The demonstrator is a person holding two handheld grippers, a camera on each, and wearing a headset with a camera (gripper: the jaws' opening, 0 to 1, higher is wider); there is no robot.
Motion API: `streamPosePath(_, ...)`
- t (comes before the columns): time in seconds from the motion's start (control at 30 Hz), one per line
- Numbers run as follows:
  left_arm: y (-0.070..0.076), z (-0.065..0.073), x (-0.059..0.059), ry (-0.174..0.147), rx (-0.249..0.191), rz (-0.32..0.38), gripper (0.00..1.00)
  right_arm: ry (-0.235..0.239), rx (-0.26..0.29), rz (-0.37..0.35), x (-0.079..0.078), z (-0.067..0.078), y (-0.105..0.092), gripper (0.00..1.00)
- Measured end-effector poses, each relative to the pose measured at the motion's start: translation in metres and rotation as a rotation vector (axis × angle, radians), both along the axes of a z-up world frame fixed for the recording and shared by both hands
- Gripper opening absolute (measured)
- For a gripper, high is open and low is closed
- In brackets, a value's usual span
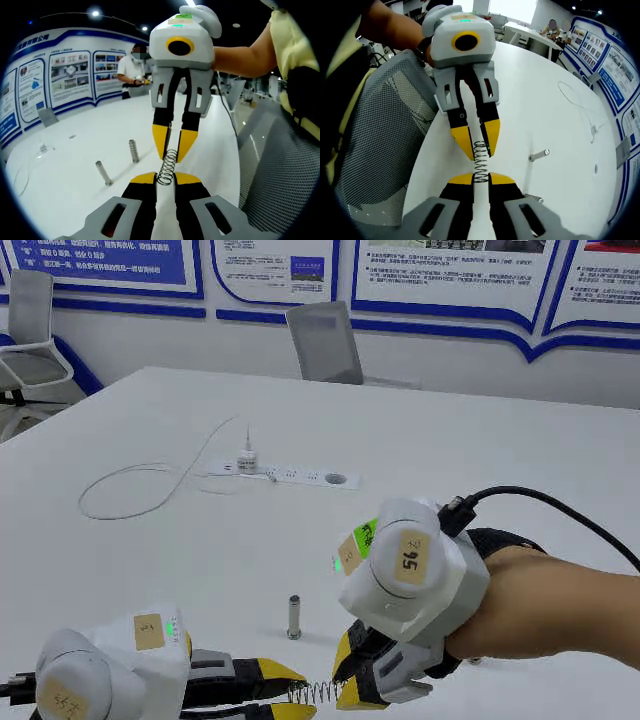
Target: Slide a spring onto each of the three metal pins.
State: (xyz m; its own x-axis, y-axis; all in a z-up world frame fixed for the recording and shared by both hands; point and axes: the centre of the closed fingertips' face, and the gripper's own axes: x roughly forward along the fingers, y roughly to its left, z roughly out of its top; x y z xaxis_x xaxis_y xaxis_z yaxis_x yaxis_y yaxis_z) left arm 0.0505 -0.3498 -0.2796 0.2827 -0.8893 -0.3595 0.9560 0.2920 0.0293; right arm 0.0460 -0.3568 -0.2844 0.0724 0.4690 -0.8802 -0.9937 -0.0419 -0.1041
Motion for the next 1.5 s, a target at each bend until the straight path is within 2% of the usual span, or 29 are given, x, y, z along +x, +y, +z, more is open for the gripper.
streamPosePath(0.23, -0.002, 0.001, -0.002, -0.001, -0.002, -0.008, 0.12, -0.008, 0.004, 0.006, -0.002, 0.001, -0.002, 0.12)
streamPosePath(0.8, -0.007, 0.011, -0.007, 0.001, -0.028, -0.03, 0.11, 0.026, 0.014, -0.018, -0.004, -0.007, -0.005, 0.13)
streamPosePath(1.1, -0.005, 0.005, -0.004, 0.01, -0.018, -0.018, 0.11, 0.018, 0.044, -0.03, -0.003, 0.006, -0.004, 0.12)
streamPosePath(1.23, -0.005, 0.004, -0.004, 0.012, -0.015, -0.016, 0.11, 0.018, 0.073, -0.035, -0.002, 0.015, 0.001, 0.12)
streamPosePath(1.5, -0.004, 0.002, -0.002, 0.013, -0.008, -0.009, 0.11, 0.005, 0.095, -0.012, -0.006, 0.026, 0.013, 0.12)
